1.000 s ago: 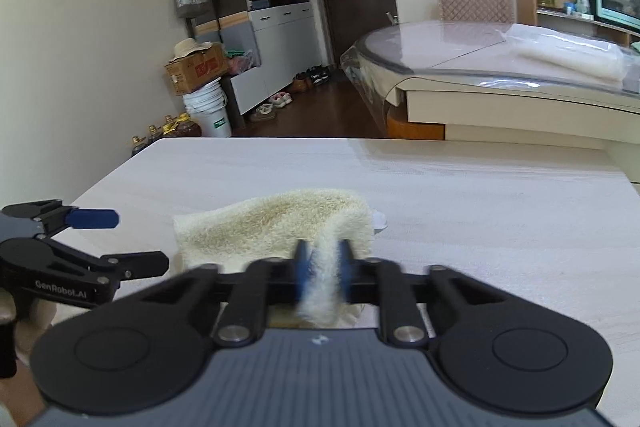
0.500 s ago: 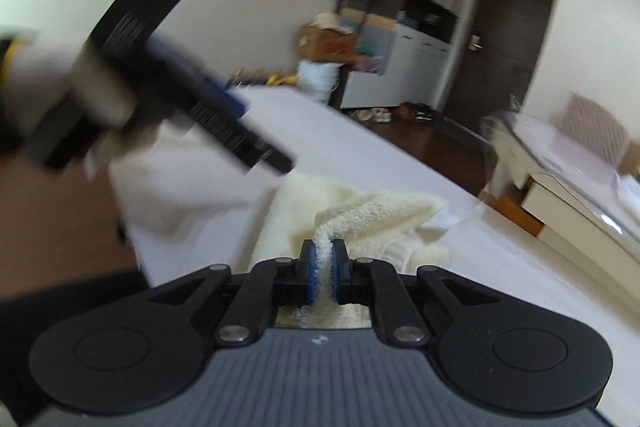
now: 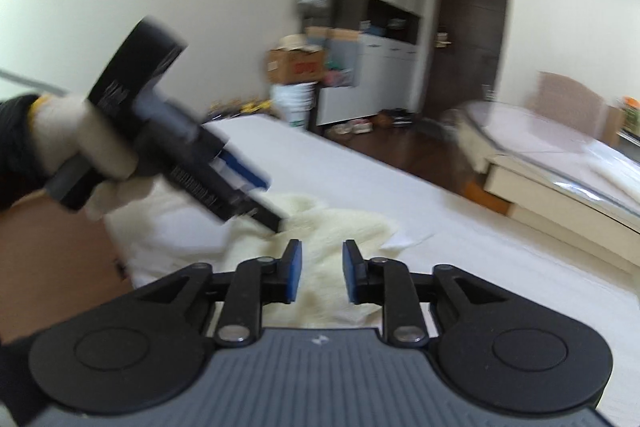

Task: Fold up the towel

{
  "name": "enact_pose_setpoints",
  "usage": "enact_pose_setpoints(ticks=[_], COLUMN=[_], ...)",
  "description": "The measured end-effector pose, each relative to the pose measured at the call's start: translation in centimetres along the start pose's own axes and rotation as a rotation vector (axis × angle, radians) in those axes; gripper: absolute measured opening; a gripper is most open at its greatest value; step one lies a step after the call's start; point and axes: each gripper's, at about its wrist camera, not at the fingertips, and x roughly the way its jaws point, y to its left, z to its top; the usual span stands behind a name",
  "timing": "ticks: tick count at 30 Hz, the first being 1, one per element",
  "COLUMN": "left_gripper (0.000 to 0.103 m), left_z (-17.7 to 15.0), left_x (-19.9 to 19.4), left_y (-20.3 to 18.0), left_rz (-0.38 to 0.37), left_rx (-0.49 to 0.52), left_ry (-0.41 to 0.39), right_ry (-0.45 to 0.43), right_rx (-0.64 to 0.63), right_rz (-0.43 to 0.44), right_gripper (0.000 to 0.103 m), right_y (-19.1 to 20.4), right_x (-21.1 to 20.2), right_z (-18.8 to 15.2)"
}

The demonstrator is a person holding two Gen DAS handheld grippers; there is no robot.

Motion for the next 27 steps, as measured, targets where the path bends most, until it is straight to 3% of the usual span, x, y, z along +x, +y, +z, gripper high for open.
enact_pose_setpoints(ticks=[2, 5, 9, 13, 14, 15, 17, 24, 27], left_gripper=[0.044, 0.027, 0.023, 0.022, 0.022, 0.022, 0.022, 0.021, 0.021], left_z=[-0.2, -0.7, -1.2, -1.2, -1.2, -1.2, -1.2, 0.5, 2.3], left_x=[0.0, -0.3, -0.5, -0.4, -0.3, -0.3, -0.2, 1.9, 3.1], left_y=[-0.3, -0.8, -1.2, -1.3, -1.3, -1.3, -1.4, -1.2, -1.2], left_rz=[0.0, 0.004, 0.009, 0.016, 0.018, 0.02, 0.023, 0.038, 0.057], left_rx=[0.023, 0.054, 0.084, 0.094, 0.096, 0.098, 0.103, 0.094, 0.097], left_ry=[0.0, -0.008, -0.02, -0.032, -0.036, -0.039, -0.045, -0.078, -0.104], right_ry=[0.008, 0.029, 0.074, 0.158, 0.178, 0.178, 0.17, 0.139, 0.094], right_rx=[0.055, 0.163, 0.301, 0.342, 0.346, 0.346, 0.327, 0.224, 0.155], right_rz=[-0.011, -0.016, 0.045, 0.098, 0.107, 0.126, 0.153, 0.012, -0.121], right_gripper=[0.047, 0.047, 0.049, 0.05, 0.041, 0.023, 0.011, 0.007, 0.007], right_y=[-1.2, -3.4, -6.0, -6.8, -6.8, -6.9, -6.8, -7.6, -8.2], right_x=[0.7, 2.0, 4.1, 6.6, 7.2, 7.5, 7.8, 7.9, 8.0], right_z=[0.1, 0.2, 0.2, 0.2, 0.2, 0.1, 0.2, 0.7, 1.4])
